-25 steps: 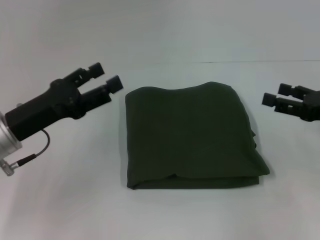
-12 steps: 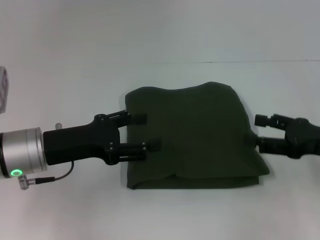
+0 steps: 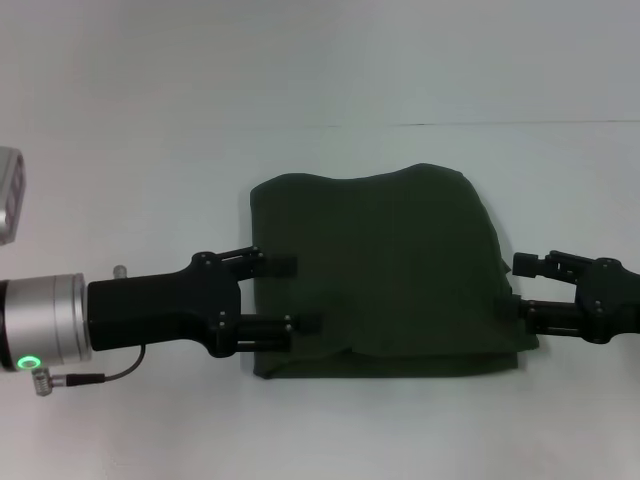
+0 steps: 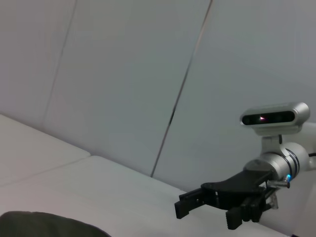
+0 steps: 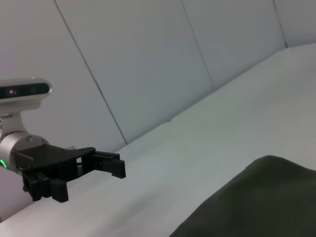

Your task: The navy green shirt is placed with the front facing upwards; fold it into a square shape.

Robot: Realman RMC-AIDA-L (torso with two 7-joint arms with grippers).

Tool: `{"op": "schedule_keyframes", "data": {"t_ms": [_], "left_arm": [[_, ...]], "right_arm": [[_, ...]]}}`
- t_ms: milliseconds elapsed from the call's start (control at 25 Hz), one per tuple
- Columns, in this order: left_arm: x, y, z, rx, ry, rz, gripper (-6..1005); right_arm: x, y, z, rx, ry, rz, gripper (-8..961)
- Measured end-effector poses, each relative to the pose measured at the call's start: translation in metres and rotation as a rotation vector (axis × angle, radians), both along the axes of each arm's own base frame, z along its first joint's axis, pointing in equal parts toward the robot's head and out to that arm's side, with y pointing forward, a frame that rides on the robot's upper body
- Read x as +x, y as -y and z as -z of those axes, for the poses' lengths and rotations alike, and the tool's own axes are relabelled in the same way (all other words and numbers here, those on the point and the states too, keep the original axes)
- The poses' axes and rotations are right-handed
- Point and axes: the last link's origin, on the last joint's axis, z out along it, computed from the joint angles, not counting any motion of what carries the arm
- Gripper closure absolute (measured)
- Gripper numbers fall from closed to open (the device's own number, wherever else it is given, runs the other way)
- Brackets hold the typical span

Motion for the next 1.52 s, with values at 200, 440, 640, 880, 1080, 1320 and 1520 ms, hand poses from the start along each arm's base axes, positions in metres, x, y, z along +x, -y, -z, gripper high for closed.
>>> {"op": "schedule_keyframes", "data": {"t_ms": [200,440,640,880,1080,1320,1520], "left_arm": [[0.0,0.001,0.001,-0.016,-0.001,-0.003,126],[0.0,0.002,0.003,-0.05,-0.021,-0.006,126],[0.0,0.002,0.004,-0.063,-0.034,-0.006,126],[0.0,0.001,0.004,-0.065,-0.036,-0.005,127],[0.0,0.001,0.004,-0.066,-0.037,-0.005,127],[0.002,0.0,0.004,-0.069,-0.036,-0.004,127],[0.003,0.0,0.004,-0.074,-0.035,-0.004,127]], "right_arm": [[-0.002,-0.003,0.0,-0.002,0.003,-0.008,17],[-0.004,-0.005,-0.001,-0.006,0.012,-0.013,17],[-0.005,-0.008,-0.002,-0.006,0.015,-0.015,16],[-0.006,-0.01,-0.002,-0.006,0.017,-0.018,16],[-0.008,-0.011,-0.002,-0.009,0.014,-0.02,17],[-0.009,-0.011,-0.001,-0.01,0.012,-0.021,17],[-0.011,-0.013,-0.001,-0.011,0.011,-0.027,16]]}}
